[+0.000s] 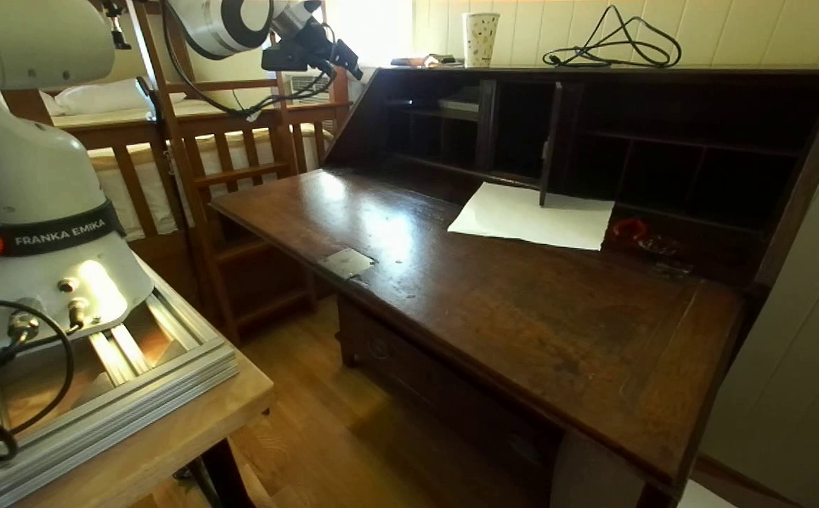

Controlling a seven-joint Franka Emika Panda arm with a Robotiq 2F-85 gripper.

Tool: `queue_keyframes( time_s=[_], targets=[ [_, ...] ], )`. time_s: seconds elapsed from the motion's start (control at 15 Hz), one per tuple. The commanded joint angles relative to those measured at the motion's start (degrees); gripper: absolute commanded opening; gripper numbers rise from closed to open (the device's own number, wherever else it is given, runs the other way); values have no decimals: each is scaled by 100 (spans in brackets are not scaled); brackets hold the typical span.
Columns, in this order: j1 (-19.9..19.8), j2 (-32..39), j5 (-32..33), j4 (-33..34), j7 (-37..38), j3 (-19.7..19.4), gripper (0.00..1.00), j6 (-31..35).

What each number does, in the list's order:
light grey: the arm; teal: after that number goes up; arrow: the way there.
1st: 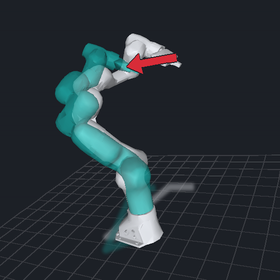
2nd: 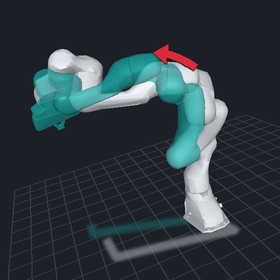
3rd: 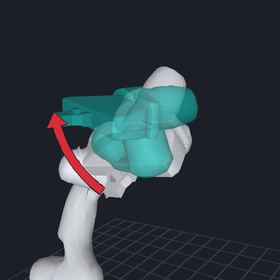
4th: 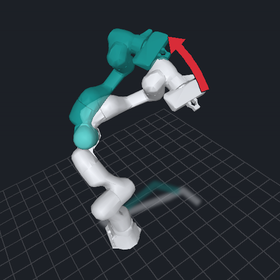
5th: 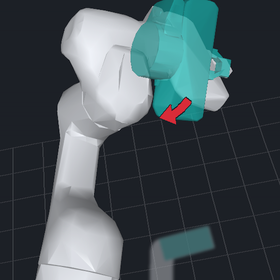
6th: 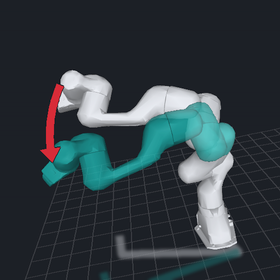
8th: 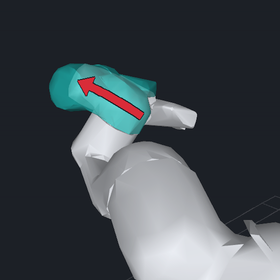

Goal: Put the remote on top of the dresser

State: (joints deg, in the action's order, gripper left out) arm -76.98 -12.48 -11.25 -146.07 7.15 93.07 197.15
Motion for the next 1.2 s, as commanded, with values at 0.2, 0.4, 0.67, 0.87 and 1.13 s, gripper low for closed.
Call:
queue_keyframes(
  time_s=[0.2,0.4,0.67,0.87,1.13],
  targets=[
    [-858,-340,-30,119,427,847,100,444],
    [-1911,-595,146,406,826,1824,100,545],
    [-3542,-1196,464,1229,1374,3187,100,427],
    [-4656,-1824,639,2012,1646,4096,100,338],
    [-5658,-2639,646,3244,1652,4899,100,26]
  ],
)
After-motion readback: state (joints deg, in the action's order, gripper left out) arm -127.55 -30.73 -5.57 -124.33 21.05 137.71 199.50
